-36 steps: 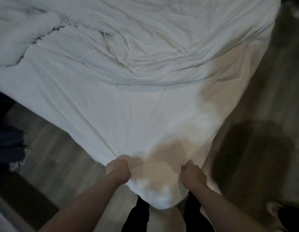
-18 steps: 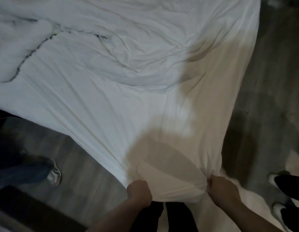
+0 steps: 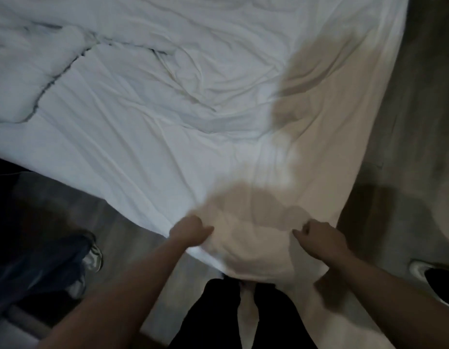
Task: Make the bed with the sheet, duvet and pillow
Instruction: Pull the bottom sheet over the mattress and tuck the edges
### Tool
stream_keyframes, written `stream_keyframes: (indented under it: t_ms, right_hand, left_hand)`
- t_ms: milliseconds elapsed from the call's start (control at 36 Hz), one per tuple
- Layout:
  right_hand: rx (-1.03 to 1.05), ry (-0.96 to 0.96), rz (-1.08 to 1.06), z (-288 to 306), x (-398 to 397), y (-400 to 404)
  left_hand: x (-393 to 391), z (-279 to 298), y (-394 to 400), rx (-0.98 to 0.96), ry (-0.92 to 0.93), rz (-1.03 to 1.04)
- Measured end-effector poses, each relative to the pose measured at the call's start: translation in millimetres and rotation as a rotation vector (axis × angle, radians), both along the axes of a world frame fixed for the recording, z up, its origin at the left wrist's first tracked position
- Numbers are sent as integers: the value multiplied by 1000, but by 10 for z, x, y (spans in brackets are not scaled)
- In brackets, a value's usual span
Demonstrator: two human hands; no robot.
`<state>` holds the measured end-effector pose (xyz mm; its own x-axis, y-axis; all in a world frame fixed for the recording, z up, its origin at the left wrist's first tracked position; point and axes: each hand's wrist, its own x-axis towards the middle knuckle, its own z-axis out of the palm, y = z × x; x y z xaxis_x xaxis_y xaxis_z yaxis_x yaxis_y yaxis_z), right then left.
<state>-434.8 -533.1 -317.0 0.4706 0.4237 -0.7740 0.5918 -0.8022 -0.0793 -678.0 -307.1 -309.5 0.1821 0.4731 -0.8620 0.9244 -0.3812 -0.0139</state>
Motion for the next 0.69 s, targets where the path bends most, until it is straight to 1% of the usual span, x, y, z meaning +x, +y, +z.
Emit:
stream_keyframes:
  t_ms: [56, 139, 222, 306, 389, 444, 472, 528, 583, 639, 694]
  right_hand:
    - [84, -4, -64, 52, -5, 411]
    - [139, 22, -91, 71, -109, 996]
    - [155, 57, -72, 21, -308, 1527]
    - [141, 93, -81, -47, -569, 1978]
    - [116, 91, -92, -123, -767, 2330]
    - [69, 86, -60, -172, -825, 2484]
    - [32, 78, -27, -208, -863, 2585]
    - [-28, 58, 33, -279, -916, 2722]
    - [-33, 42, 52, -353, -983, 2844]
    - [-21, 18, 105, -429, -1035, 2932]
    - [-7, -5, 132, -481, -1078, 2990]
  left_hand:
    - [-78, 37, 507, 128, -22, 125]
    - [-285, 28, 1192, 237, -20, 276]
    - [-532, 5, 1767, 286, 13, 429]
    - [-746, -17, 2170, 285, 16, 559]
    - [-947, -64, 2442, 327, 21, 600]
    - [-1113, -165, 2527, 271, 62, 649]
    - [-1189, -222, 2578, 185, 62, 715]
    - [-1224, -320, 2634, 34, -6, 862]
    - [-1250, -423, 2689, 72, -41, 820]
    - [-1258, -481, 2709, 174, -21, 658]
    - [-1300, -497, 2718, 202, -13, 612]
